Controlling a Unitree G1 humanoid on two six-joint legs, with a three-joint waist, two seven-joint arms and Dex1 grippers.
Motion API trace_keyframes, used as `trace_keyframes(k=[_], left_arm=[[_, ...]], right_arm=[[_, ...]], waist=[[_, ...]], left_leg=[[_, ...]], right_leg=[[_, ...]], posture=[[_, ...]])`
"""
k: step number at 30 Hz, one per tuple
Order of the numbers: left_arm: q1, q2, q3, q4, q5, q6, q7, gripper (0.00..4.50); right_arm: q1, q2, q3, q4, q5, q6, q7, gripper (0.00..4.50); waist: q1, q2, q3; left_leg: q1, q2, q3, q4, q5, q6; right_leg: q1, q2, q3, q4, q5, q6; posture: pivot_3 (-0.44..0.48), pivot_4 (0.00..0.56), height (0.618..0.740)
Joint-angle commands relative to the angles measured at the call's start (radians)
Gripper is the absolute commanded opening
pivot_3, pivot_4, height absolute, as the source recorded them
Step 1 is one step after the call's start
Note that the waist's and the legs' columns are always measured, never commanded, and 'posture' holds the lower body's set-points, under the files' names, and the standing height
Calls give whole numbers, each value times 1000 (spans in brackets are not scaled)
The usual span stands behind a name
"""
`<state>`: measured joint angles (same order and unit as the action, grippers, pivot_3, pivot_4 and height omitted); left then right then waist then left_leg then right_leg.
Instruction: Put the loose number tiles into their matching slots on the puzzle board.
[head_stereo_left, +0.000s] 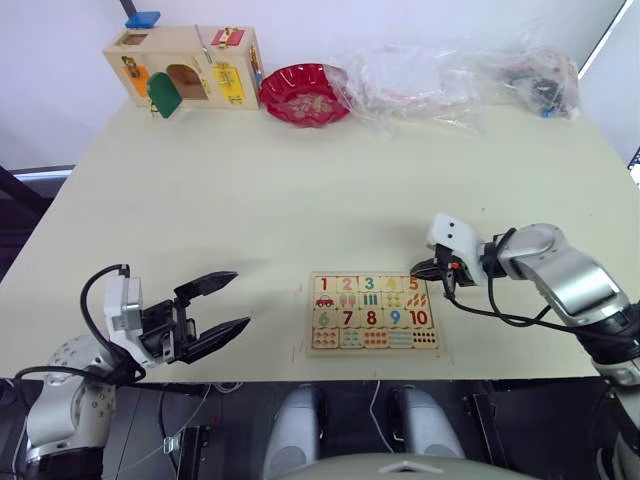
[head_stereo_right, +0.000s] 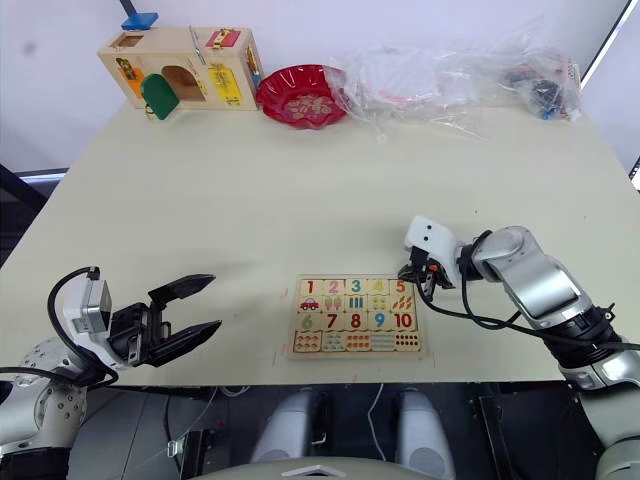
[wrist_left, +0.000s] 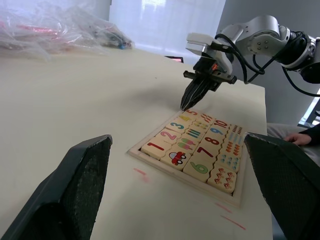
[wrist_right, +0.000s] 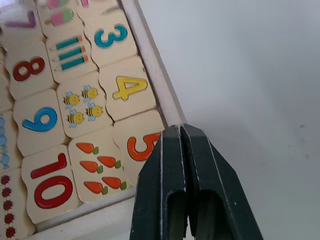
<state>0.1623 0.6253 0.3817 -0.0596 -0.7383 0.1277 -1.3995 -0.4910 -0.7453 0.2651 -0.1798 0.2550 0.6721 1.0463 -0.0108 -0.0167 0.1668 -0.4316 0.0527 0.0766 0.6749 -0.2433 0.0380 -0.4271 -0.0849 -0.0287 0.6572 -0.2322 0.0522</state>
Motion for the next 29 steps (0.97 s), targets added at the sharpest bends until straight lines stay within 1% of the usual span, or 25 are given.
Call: trace_keyframes(k=[1,4,6,7,8,9,10,12,13,14,15,16,17,22,29], left_arm=[[14,0,11,-42,-15,13,20,4500],[36,-6,17,-65,-19,26,51,4500],[54,-6,23,-80,-17,39,81,4500],[64,-4,26,-85,-14,46,96,4500],[75,1,27,-91,-8,49,104,4500],[88,5,29,-96,-5,51,108,4500],[101,8,34,-102,-5,56,119,4500],[124,13,46,-111,-10,73,141,4500],[136,17,53,-115,-11,78,145,4500],[151,25,58,-117,-12,97,156,4500],[161,29,64,-117,-1,97,169,4500],[173,34,70,-118,0,105,173,4500],[182,40,74,-118,1,110,179,4500],[209,48,99,-106,32,116,241,4500],[200,38,74,-117,70,134,323,4500]], right_arm=[[63,45,-158,-52,99,-130,-3,45],[135,34,-252,-56,197,-134,61,45],[197,15,-311,-49,227,-164,87,45],[231,8,-336,-50,232,-191,96,549],[264,2,-360,-51,229,-223,97,760],[295,-3,-382,-53,229,-253,101,1219],[334,-9,-410,-56,231,-290,114,1782],[398,-15,-467,-59,246,-331,121,2644],[432,-22,-494,-55,243,-357,129,3206],[468,-27,-527,-50,249,-373,135,3206],[498,-30,-556,-49,259,-381,140,3983],[534,-36,-584,-50,263,-396,151,4156],[566,-41,-605,-50,265,-411,159,4462],[691,-36,-692,-59,294,-439,167,4462],[755,-30,-721,-36,295,-469,159,4462]], waist=[[0,0,0],[0,0,0],[2,0,0],[2,0,0],[3,0,0],[3,0,0],[2,0,0],[1,0,0],[0,0,0],[0,0,0],[1,-1,0],[2,-1,0],[2,-1,0],[3,-1,0],[2,-1,0]], left_leg=[[0,0,0,0,0,0],[1,0,0,0,0,0],[2,0,-1,0,0,0],[3,0,-1,0,0,0],[3,0,-2,0,0,0],[3,0,-2,0,0,0],[4,0,-2,0,0,0],[6,0,-2,0,0,0],[9,0,-2,0,0,0],[10,0,-2,0,0,0],[12,0,-3,0,0,0],[13,0,-3,0,0,0],[14,1,-3,-1,0,0],[16,2,-4,-1,0,0],[16,2,-4,-2,0,0]], right_leg=[[0,0,0,0,0,0],[1,0,-1,0,0,0],[3,0,-1,-1,0,0],[4,0,-1,-2,0,0],[4,0,-1,-2,0,1],[5,0,-1,-2,0,1],[6,0,-1,-2,0,1],[7,0,-1,-2,-1,0],[10,0,-1,-2,-2,-2],[11,0,0,-2,-3,-3],[12,0,0,-2,-3,-3],[13,0,0,-2,-3,-3],[14,-1,0,-2,-3,-3],[14,-1,1,-2,-4,-3],[14,-1,2,-2,-4,-3]], posture=[[0,150,740],[0,150,740],[0,150,740],[0,150,740],[0,150,740],[0,150,740],[0,150,740],[0,150,740],[0,150,740],[0,150,740],[0,150,740],[0,150,740],[0,150,740],[0,150,740],[0,150,740]])
